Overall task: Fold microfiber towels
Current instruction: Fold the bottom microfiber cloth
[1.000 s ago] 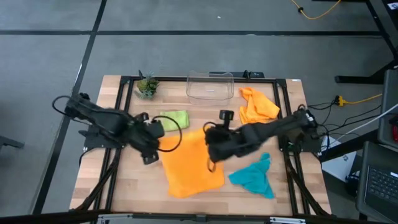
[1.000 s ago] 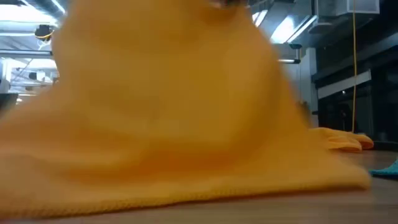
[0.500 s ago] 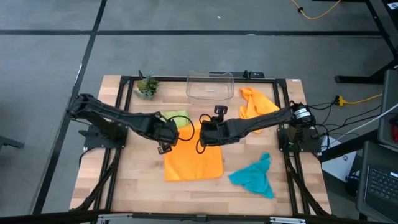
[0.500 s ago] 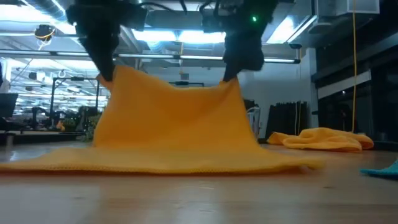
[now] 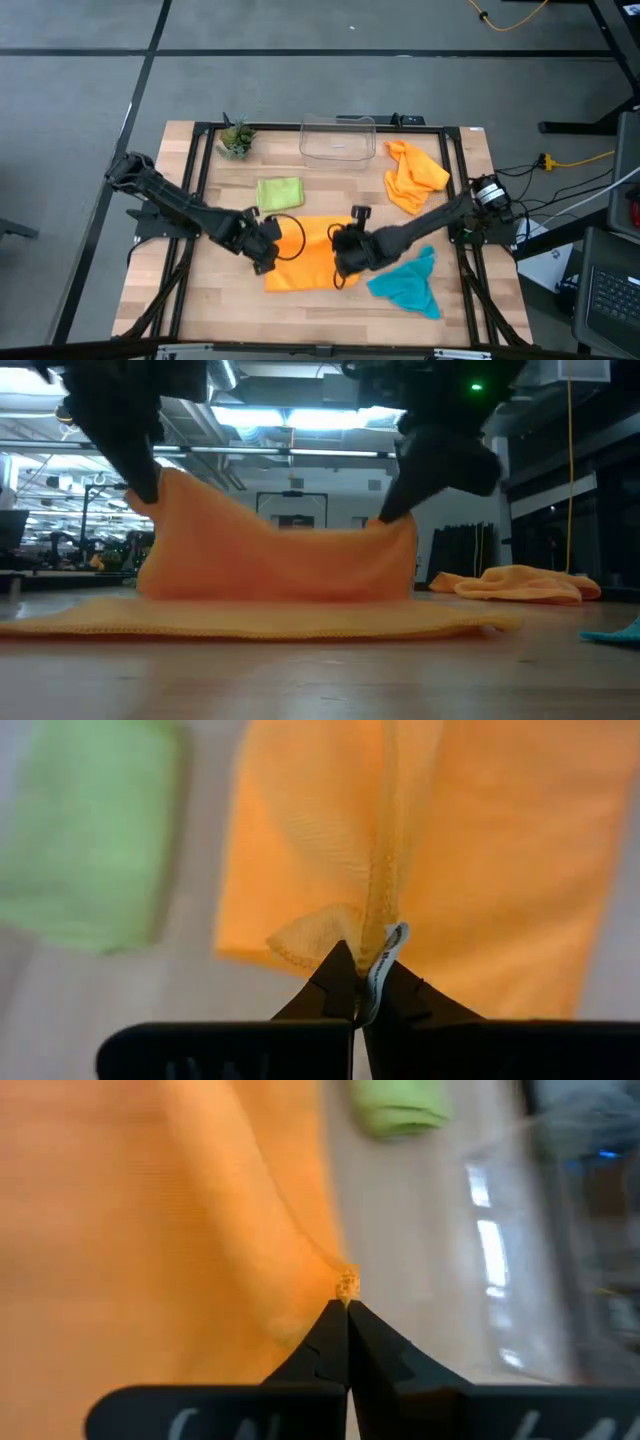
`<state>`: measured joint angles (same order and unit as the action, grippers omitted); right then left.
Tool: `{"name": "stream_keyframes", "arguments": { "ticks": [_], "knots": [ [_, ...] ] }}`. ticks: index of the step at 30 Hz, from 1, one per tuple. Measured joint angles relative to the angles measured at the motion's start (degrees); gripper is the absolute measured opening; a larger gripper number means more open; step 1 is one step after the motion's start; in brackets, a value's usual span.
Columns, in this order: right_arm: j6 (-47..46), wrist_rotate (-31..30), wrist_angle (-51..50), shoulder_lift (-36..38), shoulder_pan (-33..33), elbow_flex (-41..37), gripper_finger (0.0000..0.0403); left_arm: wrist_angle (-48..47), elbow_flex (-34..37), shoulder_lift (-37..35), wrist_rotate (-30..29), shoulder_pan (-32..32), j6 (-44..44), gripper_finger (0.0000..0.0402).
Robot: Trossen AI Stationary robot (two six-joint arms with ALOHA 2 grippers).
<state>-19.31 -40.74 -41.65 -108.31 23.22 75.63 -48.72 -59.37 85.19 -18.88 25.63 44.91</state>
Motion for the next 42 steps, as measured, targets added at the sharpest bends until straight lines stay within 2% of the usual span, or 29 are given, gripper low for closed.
{"name": "stream_keyframes", "arguments": {
  "ticks": [3, 10, 17, 20, 23, 30, 35, 38, 42],
  "knots": [
    [-1.5, 2.6, 4.8, 0.0, 2.6, -2.9, 0.0, 7.0, 3.4, 0.0, 0.1, 2.6, 2.5, 0.0],
    [-6.3, 3.1, 7.1, 0.0, 7.7, -4.9, 0.0, 12.7, 8.7, 0.0, 0.2, 8.3, 9.4, 0.0],
    [-9.8, 6.4, 10.1, 0.0, 8.8, -6.8, 0.0001, 22.3, 12.6, 0.0, 2.5, 11.0, 10.7, 0.0],
    [-11.1, 7.9, 11.1, 0.0, 8.8, -7.6, 0.0015, 25.5, 13.7, 0.0, 4.1, 11.5, 10.7, 0.0],
    [-13.0, 9.1, 12.0, 0.0, 8.9, -7.6, 0.0046, 27.0, 14.2, 0.0, 5.2, 11.6, 12.5, 0.0006],
    [-16.0, 14.4, 13.4, 0.0, 10.0, -7.3, 0.0123, 26.9, 14.3, 0.0, 7.3, 12.0, 13.6, 0.0059],
    [-18.0, 19.3, 13.7, 0.0, 10.6, -7.3, 0.0155, 28.2, 14.3, 0.0, 7.7, 12.0, 13.6, 0.0108],
    [-19.2, 18.5, 13.7, 0.0, 11.1, -7.3, 0.0163, 30.4, 14.3, 0.0, 7.9, 12.3, 13.5, 0.0132],
    [-20.9, 11.5, 13.7, 0.0, 11.2, -7.3, 0.0165, 31.3, 14.3, 0.0, 7.9, 12.3, 13.6, 0.0148]
  ]
}}
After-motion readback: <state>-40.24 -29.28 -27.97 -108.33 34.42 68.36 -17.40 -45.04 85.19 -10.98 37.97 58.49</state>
